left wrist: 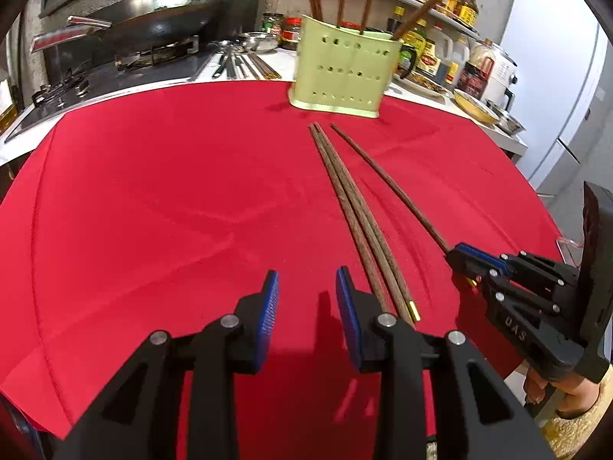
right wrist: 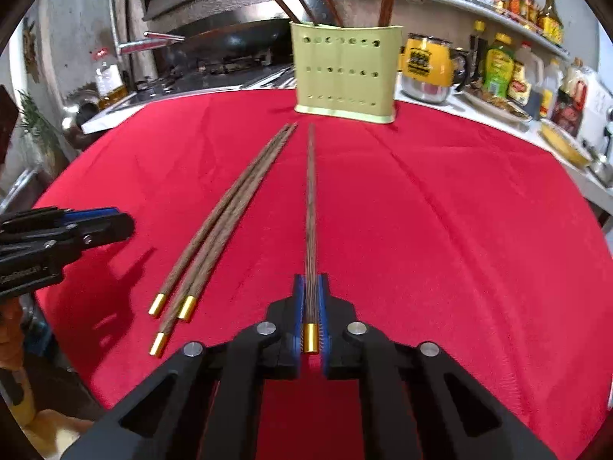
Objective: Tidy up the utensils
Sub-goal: 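Close the right gripper on a lone chopstick while the left gripper grasps one from the pair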
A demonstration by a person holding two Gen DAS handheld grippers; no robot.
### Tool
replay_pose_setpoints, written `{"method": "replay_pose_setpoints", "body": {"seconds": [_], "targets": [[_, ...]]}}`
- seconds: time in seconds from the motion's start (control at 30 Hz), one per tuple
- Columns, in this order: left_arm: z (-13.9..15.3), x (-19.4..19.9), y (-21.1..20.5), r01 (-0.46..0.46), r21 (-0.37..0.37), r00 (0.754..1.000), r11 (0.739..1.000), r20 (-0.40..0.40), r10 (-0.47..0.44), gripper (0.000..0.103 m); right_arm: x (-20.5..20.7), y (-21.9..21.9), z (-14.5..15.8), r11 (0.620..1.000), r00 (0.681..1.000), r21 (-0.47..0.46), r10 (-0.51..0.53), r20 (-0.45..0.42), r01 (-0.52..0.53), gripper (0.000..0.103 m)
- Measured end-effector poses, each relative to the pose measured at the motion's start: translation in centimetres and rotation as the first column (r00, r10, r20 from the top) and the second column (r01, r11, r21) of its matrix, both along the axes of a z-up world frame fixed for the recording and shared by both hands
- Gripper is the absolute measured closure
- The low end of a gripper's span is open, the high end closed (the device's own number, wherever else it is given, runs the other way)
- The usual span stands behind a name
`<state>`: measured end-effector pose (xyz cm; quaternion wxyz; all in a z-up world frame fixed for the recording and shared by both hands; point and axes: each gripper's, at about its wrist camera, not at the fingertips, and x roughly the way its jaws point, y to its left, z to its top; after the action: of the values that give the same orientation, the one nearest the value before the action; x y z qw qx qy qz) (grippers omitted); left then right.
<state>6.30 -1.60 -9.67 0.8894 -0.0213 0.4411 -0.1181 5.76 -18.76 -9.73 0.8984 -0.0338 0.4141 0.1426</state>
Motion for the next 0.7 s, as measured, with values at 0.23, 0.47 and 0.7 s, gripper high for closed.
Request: {"method": "replay_pose_setpoints", "body": {"seconds": [0.23, 0.47, 0.7], "targets": [[-0.7, -0.1, -2.3, 0.081, 0.007, 0.997, 0.997, -0.015, -0.081, 0.072, -0.8, -3.6, 0.1, 0.990, 0.990, 0.017, -0.143, -0.018, 0.143, 0.096], [-1.3, 0.7, -4.2, 0.090, 0.044, 0.995, 0.995, -0.040, -0.088, 0.072, -1.4, -4.7, 0.1, 0.986, 0.986, 0.030, -0.166, -0.021, 0.166, 0.096], [-1.7, 0.4, -5.9, 0.116, 0.223, 0.993, 0.968, -0.031, -0.112, 0.074, -1.5, -4.3, 0.0, 0.990, 0.992, 0.064, -0.126, -0.023, 0.127, 0.092]]}}
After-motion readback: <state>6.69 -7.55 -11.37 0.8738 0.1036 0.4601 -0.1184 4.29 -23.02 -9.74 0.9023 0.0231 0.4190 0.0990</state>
